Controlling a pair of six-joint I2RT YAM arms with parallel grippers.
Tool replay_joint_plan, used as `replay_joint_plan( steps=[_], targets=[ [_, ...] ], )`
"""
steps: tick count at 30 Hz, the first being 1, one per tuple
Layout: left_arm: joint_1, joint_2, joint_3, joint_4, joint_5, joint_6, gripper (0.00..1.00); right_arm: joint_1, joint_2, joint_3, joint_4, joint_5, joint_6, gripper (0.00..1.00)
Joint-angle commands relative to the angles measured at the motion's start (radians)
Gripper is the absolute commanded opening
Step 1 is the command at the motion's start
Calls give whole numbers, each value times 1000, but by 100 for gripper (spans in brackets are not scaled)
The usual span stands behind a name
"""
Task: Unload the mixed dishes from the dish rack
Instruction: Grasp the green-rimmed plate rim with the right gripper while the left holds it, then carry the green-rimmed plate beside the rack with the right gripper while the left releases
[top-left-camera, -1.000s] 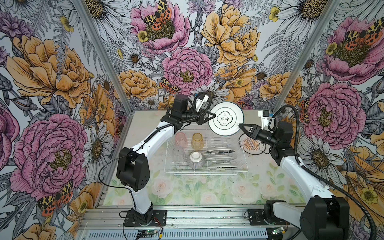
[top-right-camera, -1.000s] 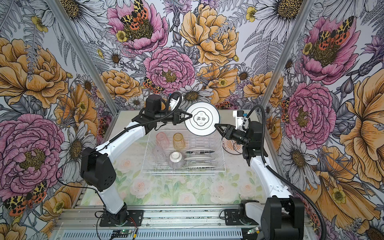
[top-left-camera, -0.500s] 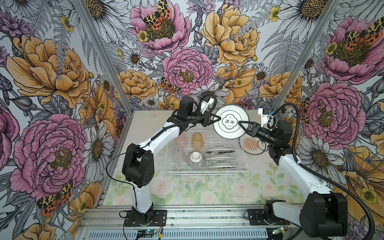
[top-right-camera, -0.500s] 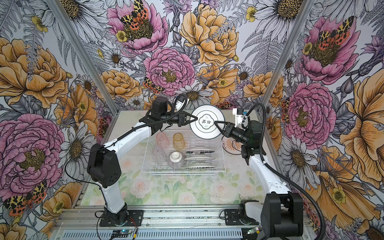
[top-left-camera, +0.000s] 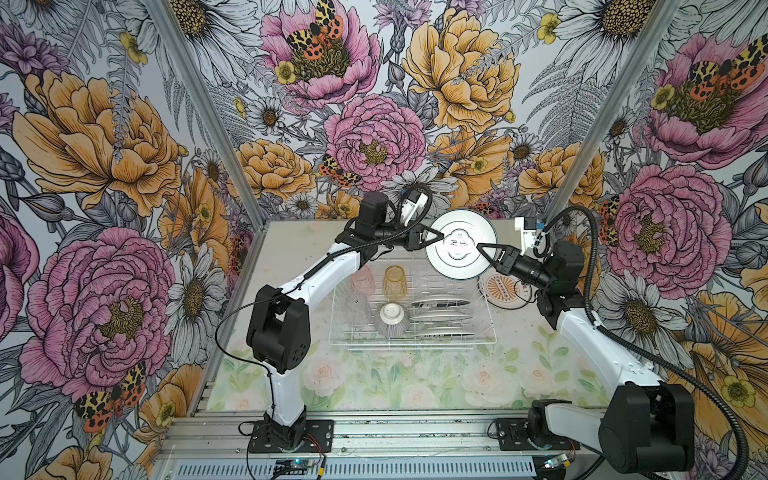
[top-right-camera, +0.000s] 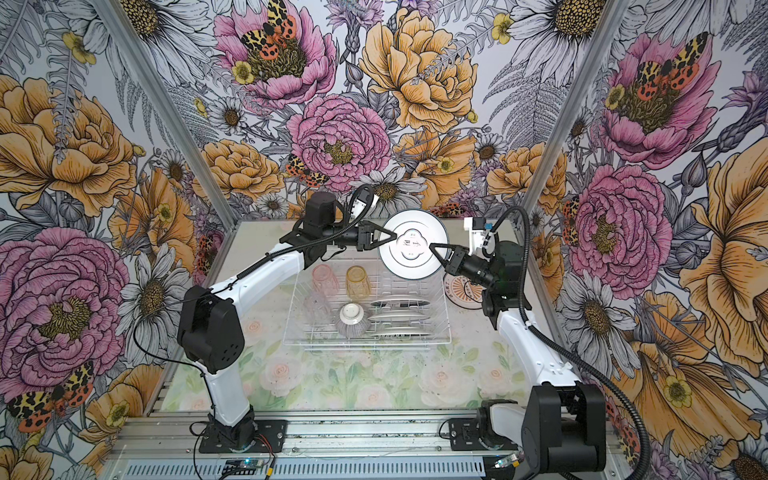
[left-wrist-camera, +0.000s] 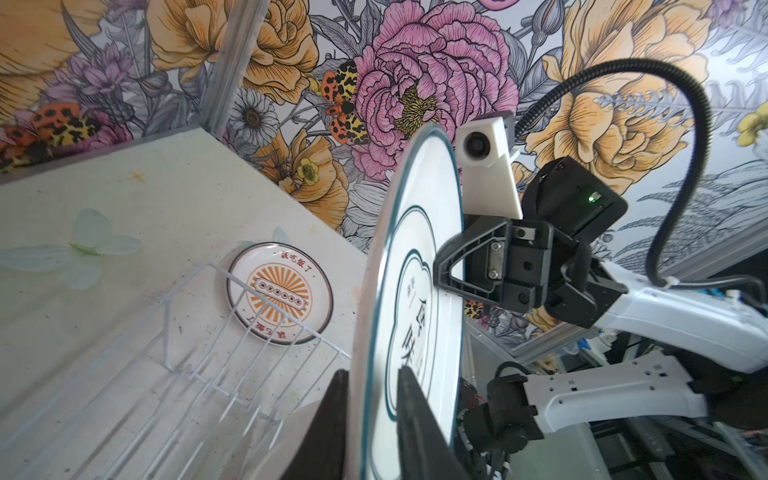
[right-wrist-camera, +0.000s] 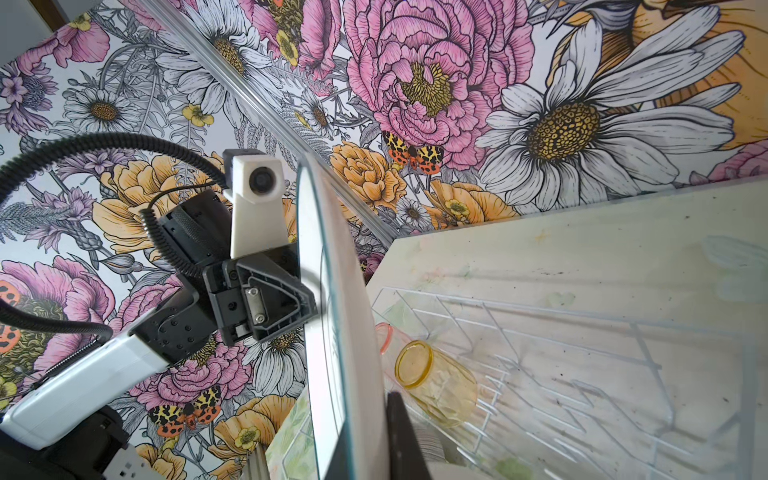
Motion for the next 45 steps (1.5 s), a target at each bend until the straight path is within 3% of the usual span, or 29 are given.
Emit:
replay_joint_plan(
  steps=[1, 5, 13, 17, 20, 28, 45],
  targets=[
    [-17, -28, -1, -3, -50, 71, 48, 5, -16, 29, 1, 7, 18, 0],
    [-24, -61, -19, -56, -101, 134, 60, -7, -21, 42, -37, 18, 1, 0],
    [10, -213, -111, -214, -327, 286, 62, -180, -62, 52, -137, 36, -15, 0],
    [39, -305, -205, -249, -442, 320, 63, -274, -69, 93, -342, 120, -130, 0],
    [51, -362, -270, -266, -502, 337, 64, -347, -54, 88, -394, 162, -153, 0],
    [94, -433, -343, -276, -528, 325, 68, -489, 14, 22, -421, 260, -179, 0],
    [54, -372, -316, -284, -549, 350, 70, -485, 306, 4, -402, 228, -224, 0]
  ],
)
